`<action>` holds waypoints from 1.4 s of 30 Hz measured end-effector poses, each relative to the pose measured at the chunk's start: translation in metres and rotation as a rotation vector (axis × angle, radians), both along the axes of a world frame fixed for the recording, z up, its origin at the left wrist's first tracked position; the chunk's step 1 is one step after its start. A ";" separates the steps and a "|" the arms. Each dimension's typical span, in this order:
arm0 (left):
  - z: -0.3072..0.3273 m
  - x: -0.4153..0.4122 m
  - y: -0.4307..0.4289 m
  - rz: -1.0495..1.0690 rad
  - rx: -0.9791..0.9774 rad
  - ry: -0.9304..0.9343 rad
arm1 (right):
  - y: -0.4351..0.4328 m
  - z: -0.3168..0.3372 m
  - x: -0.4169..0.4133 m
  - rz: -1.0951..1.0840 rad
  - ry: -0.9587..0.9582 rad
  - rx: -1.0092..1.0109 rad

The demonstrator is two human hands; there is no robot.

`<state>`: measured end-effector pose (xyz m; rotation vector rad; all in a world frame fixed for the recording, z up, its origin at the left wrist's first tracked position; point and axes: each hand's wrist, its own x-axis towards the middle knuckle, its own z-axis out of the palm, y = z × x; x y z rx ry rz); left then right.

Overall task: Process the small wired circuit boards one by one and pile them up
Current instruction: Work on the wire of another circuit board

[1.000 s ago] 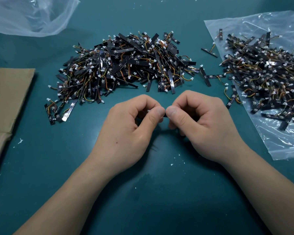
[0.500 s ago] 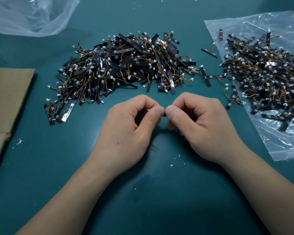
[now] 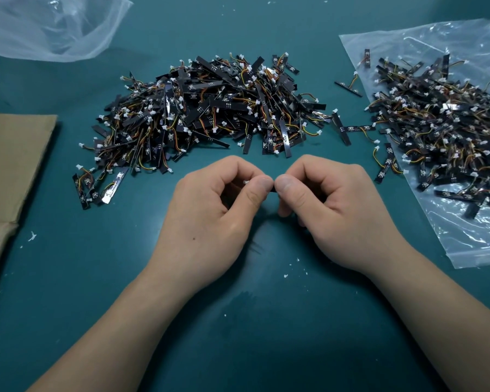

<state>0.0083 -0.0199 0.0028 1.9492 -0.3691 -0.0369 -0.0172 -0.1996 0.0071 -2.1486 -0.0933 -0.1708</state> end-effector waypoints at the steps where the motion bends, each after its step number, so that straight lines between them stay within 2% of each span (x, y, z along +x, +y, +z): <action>1: 0.000 0.000 0.000 0.007 -0.005 -0.003 | 0.000 0.000 0.000 0.003 0.001 0.002; 14: 0.001 0.000 0.000 -0.022 0.018 -0.016 | -0.003 -0.002 -0.003 0.048 -0.043 0.029; 18: 0.000 -0.001 0.001 -0.014 -0.038 0.019 | -0.002 -0.002 -0.003 0.044 -0.051 0.045; 22: 0.000 0.000 0.002 -0.057 0.007 0.018 | -0.004 -0.002 -0.003 0.054 -0.052 0.033; 29: 0.002 -0.001 0.001 -0.063 -0.047 0.016 | -0.002 -0.003 -0.003 0.029 -0.073 0.049; 38: 0.002 -0.001 0.000 -0.047 0.007 -0.008 | -0.004 -0.004 -0.003 0.066 -0.054 0.068; 42: 0.002 -0.001 0.000 -0.046 -0.051 0.030 | -0.005 -0.003 -0.003 0.059 -0.077 0.082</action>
